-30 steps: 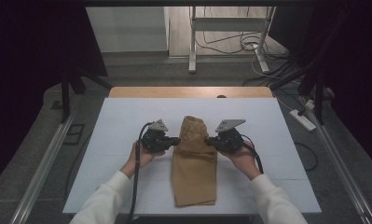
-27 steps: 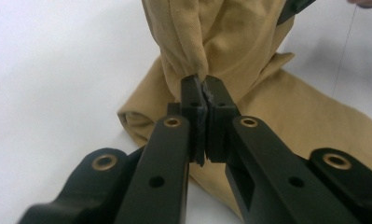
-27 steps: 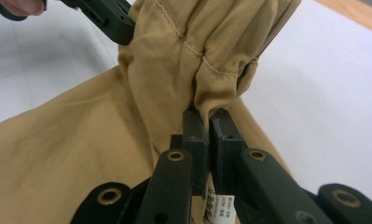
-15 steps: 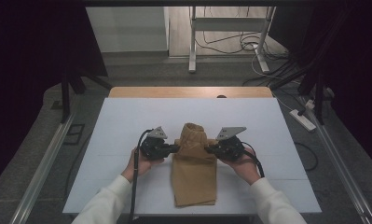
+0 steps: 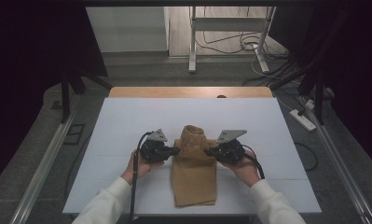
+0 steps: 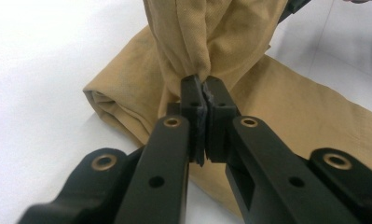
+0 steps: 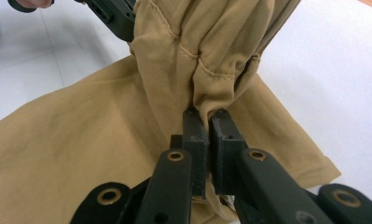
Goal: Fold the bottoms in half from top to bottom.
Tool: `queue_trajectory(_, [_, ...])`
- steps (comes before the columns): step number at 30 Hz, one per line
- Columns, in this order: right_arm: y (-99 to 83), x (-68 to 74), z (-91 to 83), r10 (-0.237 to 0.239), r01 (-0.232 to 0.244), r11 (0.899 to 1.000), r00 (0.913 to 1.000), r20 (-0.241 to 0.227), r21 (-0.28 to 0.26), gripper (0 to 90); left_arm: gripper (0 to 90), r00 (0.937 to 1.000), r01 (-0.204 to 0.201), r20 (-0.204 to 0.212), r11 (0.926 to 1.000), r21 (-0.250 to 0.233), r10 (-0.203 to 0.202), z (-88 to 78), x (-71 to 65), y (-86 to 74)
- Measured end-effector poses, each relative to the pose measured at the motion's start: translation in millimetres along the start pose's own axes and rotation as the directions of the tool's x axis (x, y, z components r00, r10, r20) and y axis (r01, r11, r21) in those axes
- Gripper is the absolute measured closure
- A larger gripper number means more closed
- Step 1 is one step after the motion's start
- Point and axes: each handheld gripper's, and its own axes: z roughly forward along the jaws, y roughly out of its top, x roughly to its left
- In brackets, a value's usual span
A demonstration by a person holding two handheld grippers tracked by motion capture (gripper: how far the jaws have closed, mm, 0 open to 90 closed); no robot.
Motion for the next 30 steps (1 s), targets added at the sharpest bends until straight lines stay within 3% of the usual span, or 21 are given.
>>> queue_trajectory(16, [-9.6,20.0,-5.1,-0.031,0.031,1.0,0.9992,-0.025,0.001,85.7,87.2,0.9998,-0.017,0.012,0.9997,0.018,0.017,-6.3,-16.8,-16.3])
queue_trajectory(24, [-15.5,26.6,-7.1,-0.045,0.045,0.999,0.9983,-0.036,0.004,84.7,86.5,0.9997,-0.015,0.019,0.9996,0.026,0.014,-7.4,-19.0,-20.9])
queue_trajectory(30, [-20.4,29.8,-8.0,-0.046,0.046,0.999,0.9978,-0.048,0.012,74.7,81.4,0.9994,-0.013,0.032,0.9994,0.033,0.012,-6.8,-19.9,-25.0])
